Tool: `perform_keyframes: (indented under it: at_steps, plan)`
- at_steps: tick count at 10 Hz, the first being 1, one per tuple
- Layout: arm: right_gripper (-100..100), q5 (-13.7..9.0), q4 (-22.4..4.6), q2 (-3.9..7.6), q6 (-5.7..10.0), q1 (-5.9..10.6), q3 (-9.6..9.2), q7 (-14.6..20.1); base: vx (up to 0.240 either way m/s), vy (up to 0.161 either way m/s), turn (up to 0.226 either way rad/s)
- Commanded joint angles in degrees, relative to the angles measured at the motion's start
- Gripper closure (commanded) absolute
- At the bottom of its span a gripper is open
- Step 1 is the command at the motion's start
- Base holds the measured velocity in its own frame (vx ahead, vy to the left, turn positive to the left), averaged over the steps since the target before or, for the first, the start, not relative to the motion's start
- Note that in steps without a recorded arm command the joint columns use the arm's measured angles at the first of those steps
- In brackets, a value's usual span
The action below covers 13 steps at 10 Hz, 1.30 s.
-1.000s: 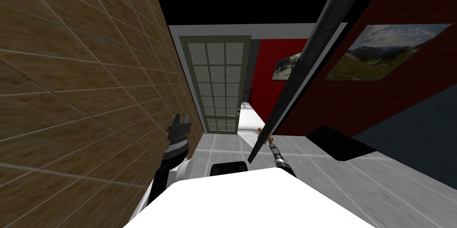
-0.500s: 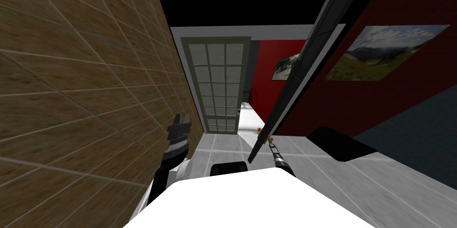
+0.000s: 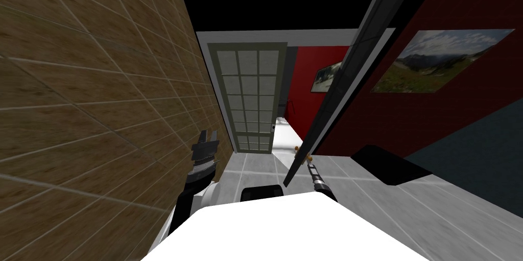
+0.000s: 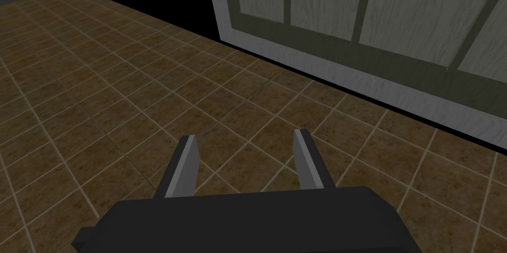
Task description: Pull the door open
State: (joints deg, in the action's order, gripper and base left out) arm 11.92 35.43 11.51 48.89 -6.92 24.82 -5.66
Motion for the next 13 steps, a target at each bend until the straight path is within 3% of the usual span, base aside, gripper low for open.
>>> perform_keyframes:
  at_steps: [1, 13]
  plan:
    - [100, -0.7, -0.5, 0.28, -0.81, 0.13, 0.39, 1.7, -0.009, 0.003, 0.0]
    - [100, -2.9, -0.9, 0.78, -0.66, 1.46, -2.58, 14.7, -0.002, -0.003, 0.006]
